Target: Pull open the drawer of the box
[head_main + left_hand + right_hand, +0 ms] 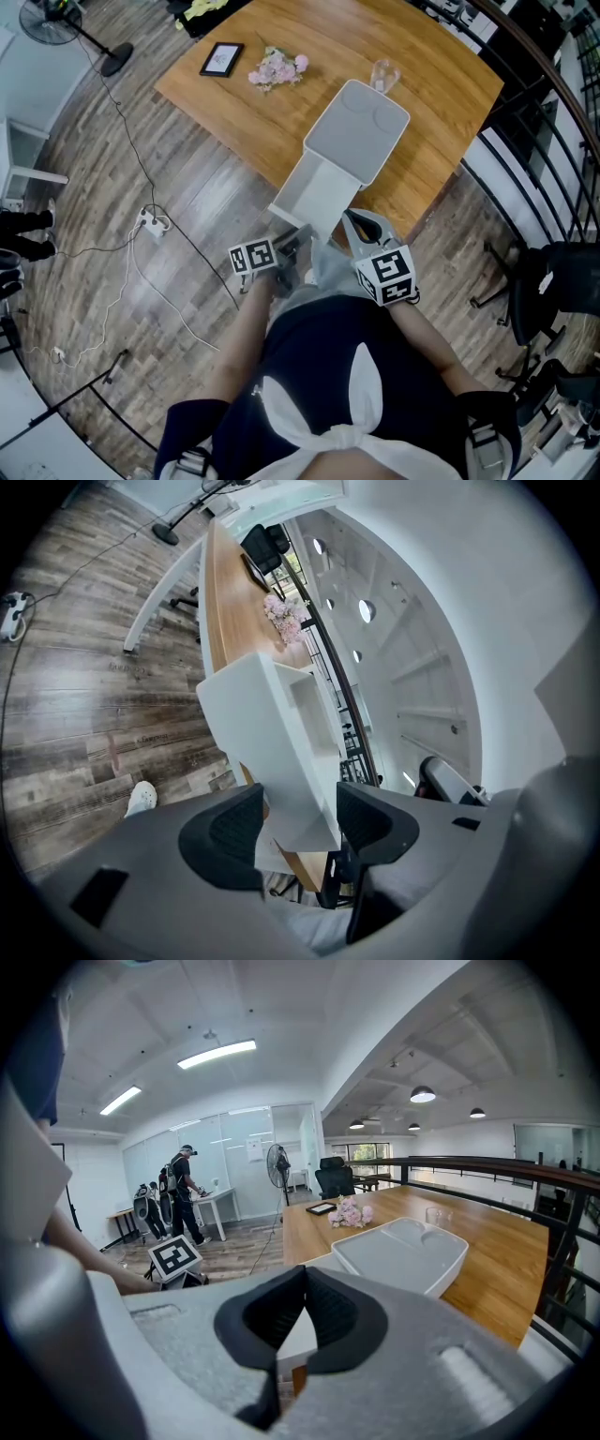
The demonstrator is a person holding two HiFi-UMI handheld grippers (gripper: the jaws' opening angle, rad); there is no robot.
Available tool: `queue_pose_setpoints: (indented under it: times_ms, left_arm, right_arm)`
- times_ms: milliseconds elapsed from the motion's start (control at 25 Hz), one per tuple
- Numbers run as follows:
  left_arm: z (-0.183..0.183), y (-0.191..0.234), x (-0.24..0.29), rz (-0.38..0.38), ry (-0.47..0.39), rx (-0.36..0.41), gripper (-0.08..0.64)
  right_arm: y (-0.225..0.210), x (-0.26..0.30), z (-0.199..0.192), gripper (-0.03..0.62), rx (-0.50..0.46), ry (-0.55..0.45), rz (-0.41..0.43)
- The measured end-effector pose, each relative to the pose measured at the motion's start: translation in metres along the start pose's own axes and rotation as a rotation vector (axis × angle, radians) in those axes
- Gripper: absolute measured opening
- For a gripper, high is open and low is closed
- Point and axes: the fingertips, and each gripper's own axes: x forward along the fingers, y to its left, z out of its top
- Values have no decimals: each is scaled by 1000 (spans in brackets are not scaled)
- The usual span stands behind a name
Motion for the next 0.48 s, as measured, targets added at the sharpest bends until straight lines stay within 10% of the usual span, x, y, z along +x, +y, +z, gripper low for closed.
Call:
queue_pose_setpoints:
  times_ms: [480]
  left_arm:
    - [17,-5,-22,87,-72,124,272]
  right_arm:
    - [7,-17,-6,-2,-3,-12,-8]
